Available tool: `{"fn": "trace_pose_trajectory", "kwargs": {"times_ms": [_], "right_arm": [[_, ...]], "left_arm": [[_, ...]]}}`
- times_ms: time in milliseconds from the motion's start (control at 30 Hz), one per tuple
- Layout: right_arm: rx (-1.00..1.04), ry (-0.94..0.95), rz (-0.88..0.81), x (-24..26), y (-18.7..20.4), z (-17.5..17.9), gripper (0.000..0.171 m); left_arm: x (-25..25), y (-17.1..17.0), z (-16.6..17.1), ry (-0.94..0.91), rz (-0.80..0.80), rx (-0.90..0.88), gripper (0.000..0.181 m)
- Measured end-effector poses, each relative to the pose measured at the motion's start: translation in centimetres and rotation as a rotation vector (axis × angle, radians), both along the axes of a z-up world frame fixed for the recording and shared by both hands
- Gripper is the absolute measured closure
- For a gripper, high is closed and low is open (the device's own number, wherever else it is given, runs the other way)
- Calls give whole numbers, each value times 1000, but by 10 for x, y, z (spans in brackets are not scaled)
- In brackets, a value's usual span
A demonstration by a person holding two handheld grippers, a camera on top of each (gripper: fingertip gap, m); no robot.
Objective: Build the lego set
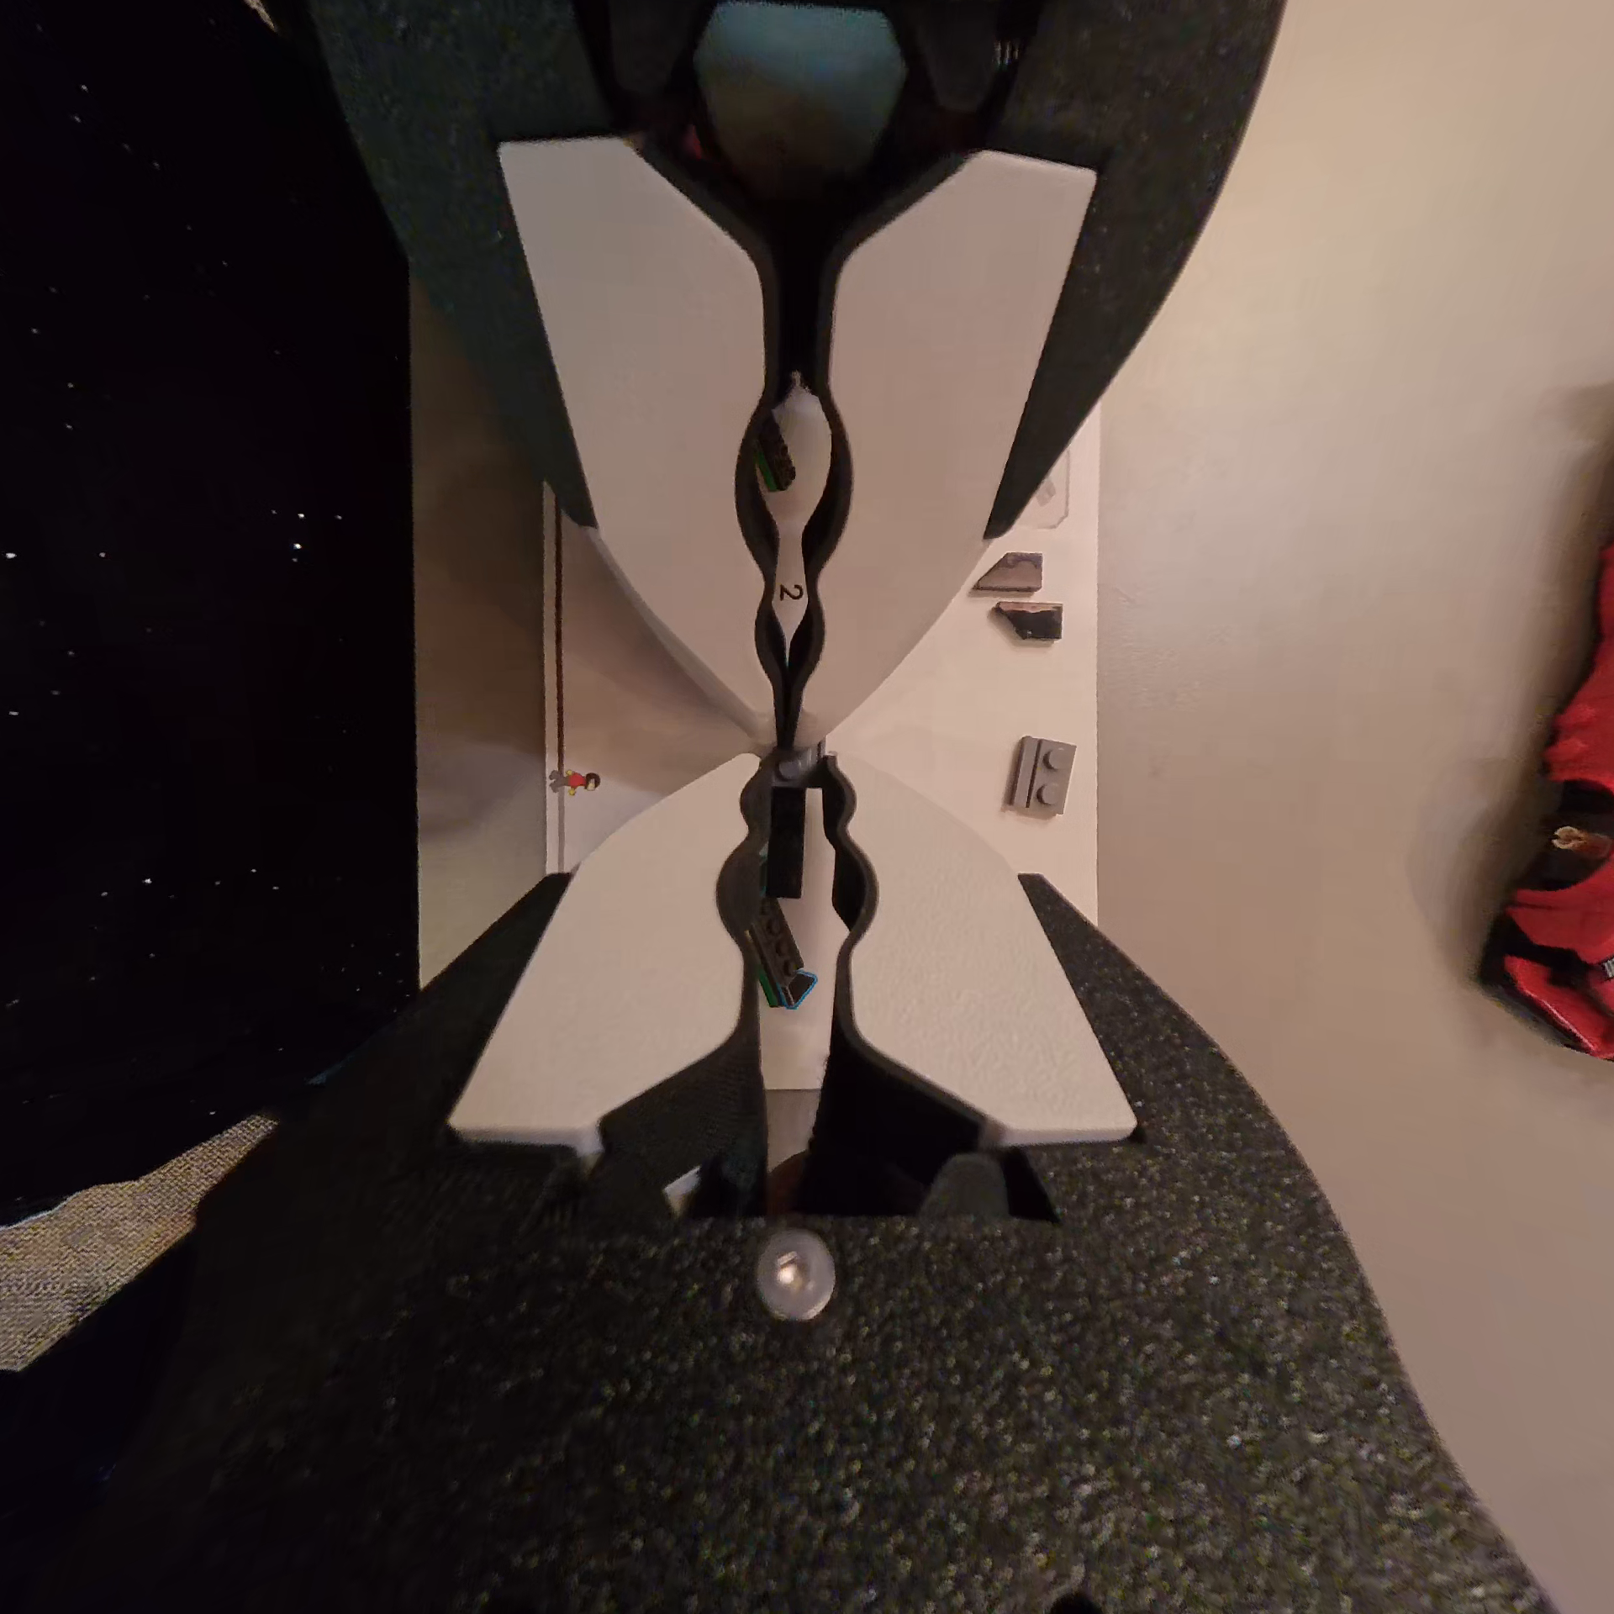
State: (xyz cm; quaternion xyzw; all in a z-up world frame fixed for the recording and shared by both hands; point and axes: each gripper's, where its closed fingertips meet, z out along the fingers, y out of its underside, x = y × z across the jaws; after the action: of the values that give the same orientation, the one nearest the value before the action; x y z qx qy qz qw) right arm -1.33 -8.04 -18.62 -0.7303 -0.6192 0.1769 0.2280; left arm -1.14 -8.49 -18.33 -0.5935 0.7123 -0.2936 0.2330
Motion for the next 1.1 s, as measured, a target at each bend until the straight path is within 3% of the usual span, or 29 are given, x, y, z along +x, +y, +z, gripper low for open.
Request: {"fn": "trace_pose_trajectory", "kwargs": {"times_ms": [267, 467, 667, 967, 1100], "right_arm": [[6, 24, -33, 0, 0, -2, 160], [-6, 226, -114, 4, 3, 23, 171], [-8, 140, -114, 0, -1, 3, 171], [-51, 93, -147, 2, -1, 1, 171], [-58, 211, -161, 3, 4, 16, 171]], "left_arm": [[0, 0, -1, 55, -33, -7, 181], [0, -1, -1, 47, -36, -25, 181], [0, 0, -1, 61, -43, -25, 181], [1, 0, -1, 60, -35, -23, 181], [1, 0, 0, 41, -33, -17, 181]]}}
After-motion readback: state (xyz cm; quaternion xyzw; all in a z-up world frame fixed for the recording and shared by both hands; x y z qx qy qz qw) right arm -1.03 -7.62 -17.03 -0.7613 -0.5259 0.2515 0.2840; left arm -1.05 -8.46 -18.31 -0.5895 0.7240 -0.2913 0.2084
